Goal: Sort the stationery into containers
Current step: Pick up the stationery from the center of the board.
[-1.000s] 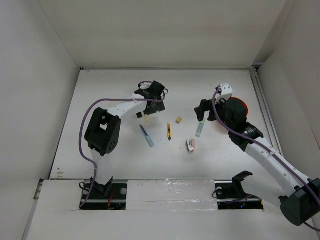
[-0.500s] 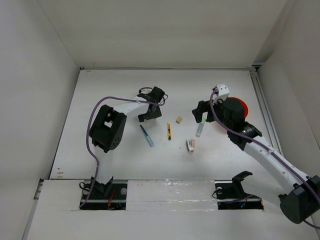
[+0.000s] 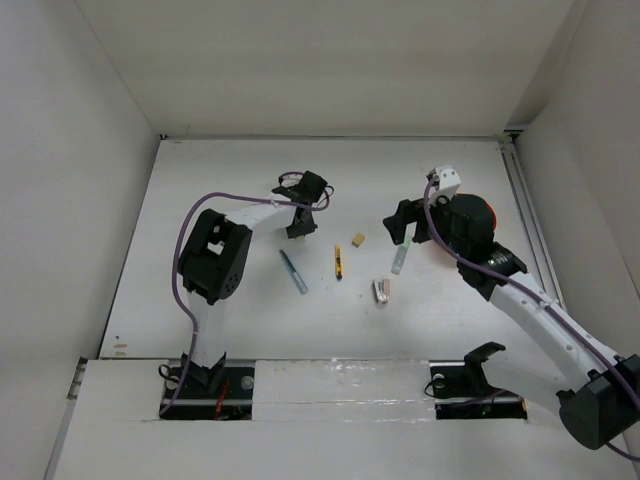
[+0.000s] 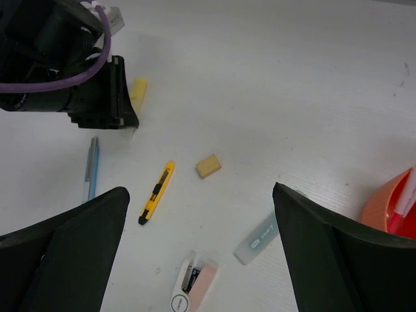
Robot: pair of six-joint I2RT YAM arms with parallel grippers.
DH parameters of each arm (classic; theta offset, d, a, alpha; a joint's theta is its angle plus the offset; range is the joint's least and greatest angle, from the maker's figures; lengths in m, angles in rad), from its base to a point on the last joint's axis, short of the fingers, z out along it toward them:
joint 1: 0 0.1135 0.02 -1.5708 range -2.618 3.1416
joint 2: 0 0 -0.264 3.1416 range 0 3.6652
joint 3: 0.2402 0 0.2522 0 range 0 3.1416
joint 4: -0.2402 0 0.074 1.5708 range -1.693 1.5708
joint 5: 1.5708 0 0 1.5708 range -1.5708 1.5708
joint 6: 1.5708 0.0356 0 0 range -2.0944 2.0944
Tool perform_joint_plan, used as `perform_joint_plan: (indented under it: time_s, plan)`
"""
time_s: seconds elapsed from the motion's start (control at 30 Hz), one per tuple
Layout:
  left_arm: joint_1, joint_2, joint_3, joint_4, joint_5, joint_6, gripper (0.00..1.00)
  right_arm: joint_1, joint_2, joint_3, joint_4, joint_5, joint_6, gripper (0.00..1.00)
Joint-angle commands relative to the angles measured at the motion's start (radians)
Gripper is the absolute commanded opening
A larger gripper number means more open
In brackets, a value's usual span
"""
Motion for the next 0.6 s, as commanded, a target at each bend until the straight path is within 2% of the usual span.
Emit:
perform_joint_plan:
  time_s: [0.0, 0.2, 0.3, 0.47, 0.57]
  plan:
    - [0.007, -0.025, -0.028, 0.028, 0.064, 0.021, 0.0, -0.05, 0.046, 0.063, 0.013, -0.139, 0.004, 0.98]
    - [-0.059, -0.272, -0.088, 0.171, 0.035, 0.117, 0.0, -0.191, 0.075, 0.072, 0.108, -0.303, 0.05, 0.96]
    - [-0.073, -0.36, -0.172, 0.3, 0.098, 0.16, 0.0, -0.202, 0.115, 0.112, 0.139, -0.383, 0.059, 0.96]
    - [-0.125, -0.535, -0.364, 0.623, 0.332, 0.273, 0.0, -0.202, 0.195, 0.154, 0.272, -0.52, 0.165, 0.96]
    - [-0.162, -0.587, -0.415, 0.681, 0.385, 0.297, 0.0, -0.17, 0.238, 0.177, 0.332, -0.52, 0.209, 0.96]
